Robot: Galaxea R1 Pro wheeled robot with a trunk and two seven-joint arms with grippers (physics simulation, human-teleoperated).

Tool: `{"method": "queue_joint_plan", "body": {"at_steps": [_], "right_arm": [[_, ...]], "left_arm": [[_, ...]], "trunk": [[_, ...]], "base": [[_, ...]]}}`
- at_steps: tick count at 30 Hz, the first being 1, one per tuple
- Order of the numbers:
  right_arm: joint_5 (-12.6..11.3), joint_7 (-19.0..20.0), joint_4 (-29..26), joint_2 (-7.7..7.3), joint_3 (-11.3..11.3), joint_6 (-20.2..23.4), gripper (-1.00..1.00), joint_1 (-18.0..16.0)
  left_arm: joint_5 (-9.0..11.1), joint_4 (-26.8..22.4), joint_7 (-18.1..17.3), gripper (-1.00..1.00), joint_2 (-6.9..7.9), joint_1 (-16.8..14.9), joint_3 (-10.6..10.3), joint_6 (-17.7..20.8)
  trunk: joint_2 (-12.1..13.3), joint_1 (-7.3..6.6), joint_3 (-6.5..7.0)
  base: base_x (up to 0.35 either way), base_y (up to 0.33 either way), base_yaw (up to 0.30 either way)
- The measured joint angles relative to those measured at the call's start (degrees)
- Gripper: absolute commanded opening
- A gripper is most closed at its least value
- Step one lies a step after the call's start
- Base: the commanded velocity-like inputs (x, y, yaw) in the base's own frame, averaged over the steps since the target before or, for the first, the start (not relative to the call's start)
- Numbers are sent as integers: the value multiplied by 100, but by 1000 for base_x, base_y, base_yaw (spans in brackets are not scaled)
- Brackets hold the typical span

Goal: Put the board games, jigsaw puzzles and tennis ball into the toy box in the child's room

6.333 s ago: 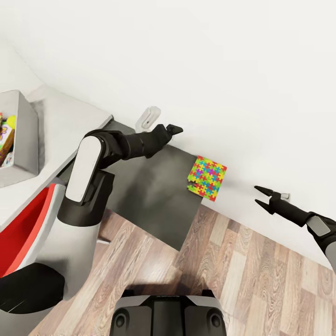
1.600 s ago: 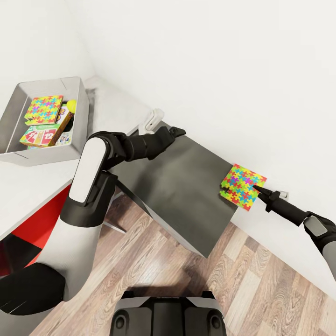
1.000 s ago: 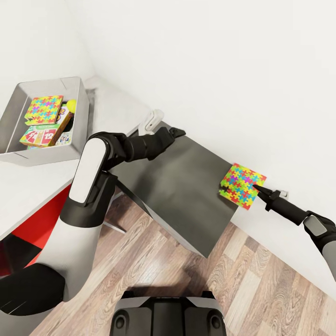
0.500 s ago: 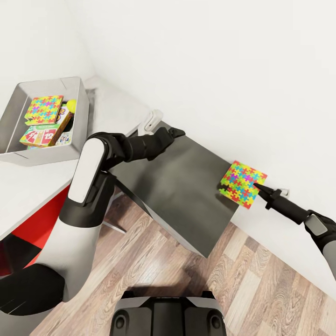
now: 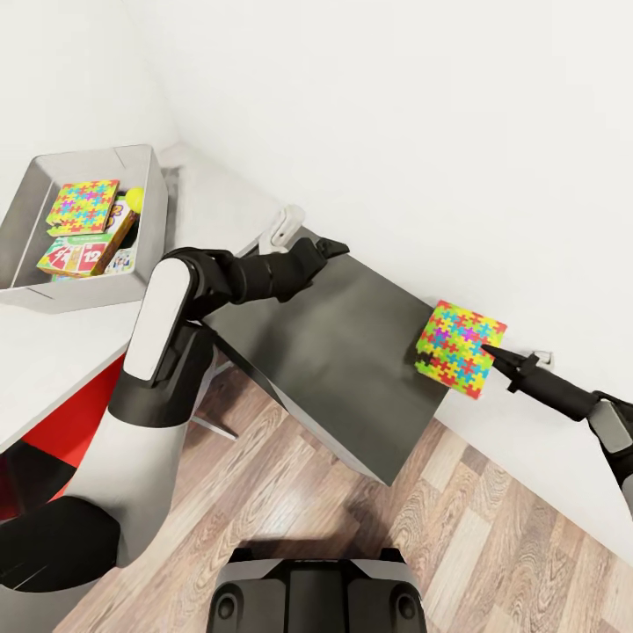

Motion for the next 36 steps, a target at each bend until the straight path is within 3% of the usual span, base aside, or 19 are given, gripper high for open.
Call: {"method": "queue_joint_plan", "body": {"at_steps": [1, 2, 5, 6, 10, 14, 21, 36], "right_arm": [[-5, 0, -352, -6, -8, 136, -100, 160], [2, 0, -363, -6, -8, 134, -100, 166], [-24, -31, -1533, -10, -49, 616, -100, 719], [-15, -31, -1546, -11, -50, 614, -100, 726], [-53, -79, -2900, -6, -80, 1267, -100, 1312], [-56, -94, -3507, -4, -90, 1493, -100, 1551], [-50, -101, -3947, 19, -98, 1493, -100, 1727], [-39, -108, -4167, 43, -99, 1493, -100, 1805]], "left_arm": [[6, -5, 1, 100, 1, -5, 4, 0], [6, -5, 1, 100, 1, -6, 4, 0], [21, -13, 2, 100, 4, -22, 53, 0], [22, -13, 2, 100, 3, -22, 54, 0], [64, -24, -10, 100, 5, -35, 213, 13], [201, -46, -12, 100, 12, -40, 354, 21], [417, -73, -14, 100, 20, -56, 541, 30], [537, -93, 8, 100, 49, -251, 640, 46]], "trunk": [[0, 0, 0], [1, 1, 0], [0, 0, 3], [0, 1, 6], [0, 0, 26], [0, 0, 55], [0, 0, 114], [0, 0, 251]], "base": [[0, 0, 0], [0, 0, 0], [0, 0, 0], [0, 0, 0], [0, 0, 0], [0, 0, 0], [0, 0, 0], [0, 0, 0]]}}
